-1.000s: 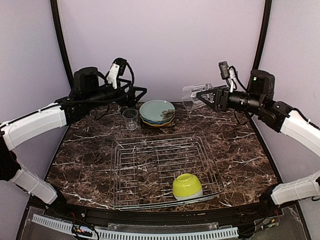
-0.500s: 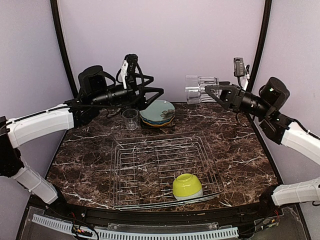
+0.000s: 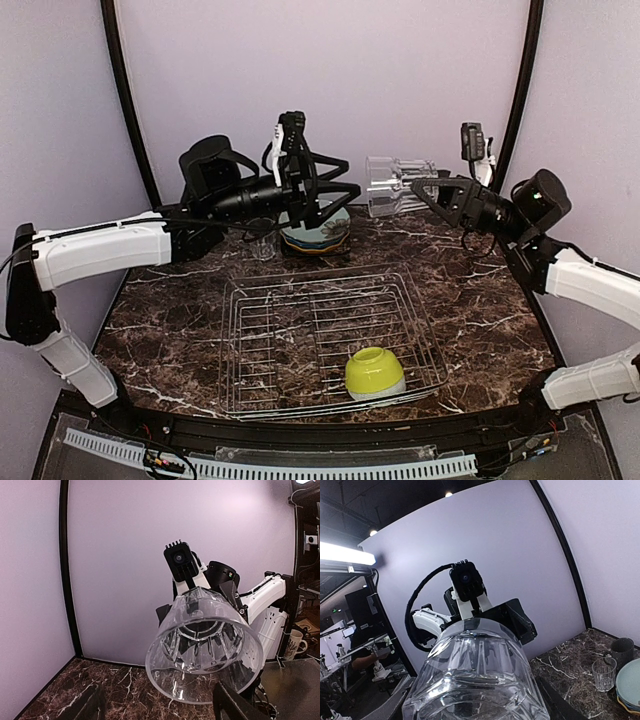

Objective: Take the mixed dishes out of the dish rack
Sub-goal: Pass from the right arm to the left, then place the cup at the center of the board.

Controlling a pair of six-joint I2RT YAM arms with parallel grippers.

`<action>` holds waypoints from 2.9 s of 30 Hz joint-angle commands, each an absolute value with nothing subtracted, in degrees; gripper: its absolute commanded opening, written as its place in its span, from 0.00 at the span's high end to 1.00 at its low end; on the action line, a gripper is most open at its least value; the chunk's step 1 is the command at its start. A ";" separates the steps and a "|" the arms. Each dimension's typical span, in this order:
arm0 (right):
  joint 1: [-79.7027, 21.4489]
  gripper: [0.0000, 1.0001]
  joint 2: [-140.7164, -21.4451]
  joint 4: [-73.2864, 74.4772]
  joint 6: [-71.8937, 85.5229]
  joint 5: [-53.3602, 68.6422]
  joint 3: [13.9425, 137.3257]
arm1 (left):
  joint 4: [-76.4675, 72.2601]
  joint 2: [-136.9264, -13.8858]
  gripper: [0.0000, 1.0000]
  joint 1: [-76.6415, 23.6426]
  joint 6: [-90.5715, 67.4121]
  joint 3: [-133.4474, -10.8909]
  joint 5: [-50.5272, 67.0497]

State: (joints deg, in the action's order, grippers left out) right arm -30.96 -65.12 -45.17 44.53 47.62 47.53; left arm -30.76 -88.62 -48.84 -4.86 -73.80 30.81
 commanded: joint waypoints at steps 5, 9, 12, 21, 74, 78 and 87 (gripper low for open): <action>-31.07 0.48 -66.16 -56.52 49.93 48.38 45.98 | -36.33 -91.33 0.40 -50.94 -6.45 -77.48 29.57; -31.19 0.48 -66.33 -57.48 50.41 48.60 45.84 | -37.45 -92.80 0.49 -51.16 -6.90 -78.65 29.28; -31.19 0.48 -66.59 -58.16 50.92 48.77 45.78 | -38.60 -93.58 0.56 -51.39 -7.71 -79.44 29.16; -31.22 0.48 -67.86 -61.27 52.98 48.34 45.05 | -40.26 -95.38 0.68 -52.09 -8.37 -80.85 28.62; -30.71 0.01 -64.37 -8.91 19.52 28.42 49.75 | 26.25 -89.00 0.99 -17.13 -39.98 -80.11 -14.66; -30.71 0.01 -64.63 -8.71 19.37 28.06 49.58 | 30.48 -93.39 0.99 -16.72 -40.88 -83.14 -15.33; -30.76 0.01 -64.41 -7.80 18.90 27.45 48.84 | 33.16 -102.80 0.99 -16.61 -41.90 -86.96 -13.96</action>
